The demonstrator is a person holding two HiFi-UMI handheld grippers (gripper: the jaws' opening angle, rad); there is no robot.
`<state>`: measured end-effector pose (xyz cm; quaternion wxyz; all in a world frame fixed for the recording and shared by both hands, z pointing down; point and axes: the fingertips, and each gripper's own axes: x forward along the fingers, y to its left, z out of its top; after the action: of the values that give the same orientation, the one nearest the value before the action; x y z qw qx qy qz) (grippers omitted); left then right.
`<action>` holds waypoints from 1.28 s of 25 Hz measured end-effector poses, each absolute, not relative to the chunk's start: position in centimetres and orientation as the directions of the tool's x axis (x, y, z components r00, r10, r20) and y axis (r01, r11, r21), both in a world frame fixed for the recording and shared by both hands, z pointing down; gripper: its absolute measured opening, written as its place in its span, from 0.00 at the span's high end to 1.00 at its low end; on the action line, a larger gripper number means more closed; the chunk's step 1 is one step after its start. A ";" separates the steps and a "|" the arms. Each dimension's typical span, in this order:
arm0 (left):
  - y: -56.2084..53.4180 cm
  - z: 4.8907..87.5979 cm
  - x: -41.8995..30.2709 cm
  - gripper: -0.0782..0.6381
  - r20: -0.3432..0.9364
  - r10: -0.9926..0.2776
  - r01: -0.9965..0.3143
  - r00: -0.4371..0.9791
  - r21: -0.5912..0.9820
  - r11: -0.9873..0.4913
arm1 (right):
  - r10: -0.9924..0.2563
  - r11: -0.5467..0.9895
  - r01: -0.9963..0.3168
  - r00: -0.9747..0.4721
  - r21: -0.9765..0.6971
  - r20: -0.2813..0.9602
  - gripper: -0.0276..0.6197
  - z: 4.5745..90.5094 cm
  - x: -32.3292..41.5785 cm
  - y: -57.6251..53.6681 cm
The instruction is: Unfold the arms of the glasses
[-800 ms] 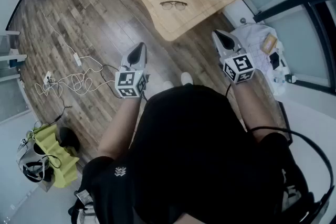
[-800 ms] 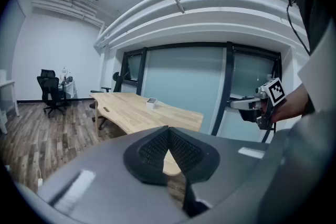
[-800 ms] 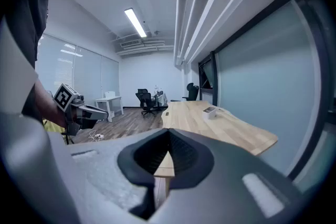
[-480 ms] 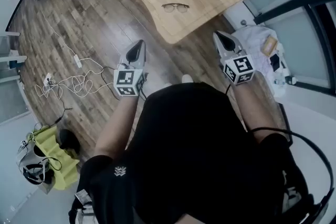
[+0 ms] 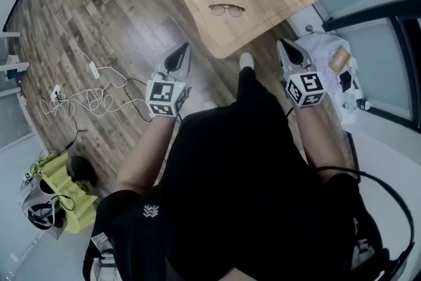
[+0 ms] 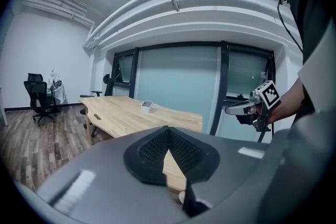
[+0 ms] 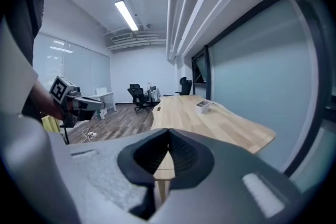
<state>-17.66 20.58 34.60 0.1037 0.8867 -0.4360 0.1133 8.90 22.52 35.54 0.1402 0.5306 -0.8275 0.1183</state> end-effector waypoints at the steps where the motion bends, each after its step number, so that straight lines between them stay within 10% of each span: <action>1: 19.7 34.8 -17.4 0.88 0.292 -0.756 -0.802 0.586 0.077 -0.592 | -0.829 0.439 -0.897 -0.424 -0.044 0.365 0.95 36.2 8.8 21.8; 21: 4.1 39.2 -14.7 0.88 0.463 -0.866 -0.964 0.187 -0.084 -0.253 | -0.318 0.910 -0.403 -0.828 -0.097 0.462 0.95 44.5 3.4 1.0; 32: 2.6 46.9 -13.9 0.88 0.538 -0.773 -0.924 0.335 0.028 -0.381 | -0.148 0.971 -0.233 -0.760 -0.053 0.633 0.84 52.0 -4.4 1.0</action>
<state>-13.94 2.58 46.92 0.1671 0.7998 -0.5307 0.2254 -4.39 0.96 52.04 0.3310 0.1019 -0.9359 0.0642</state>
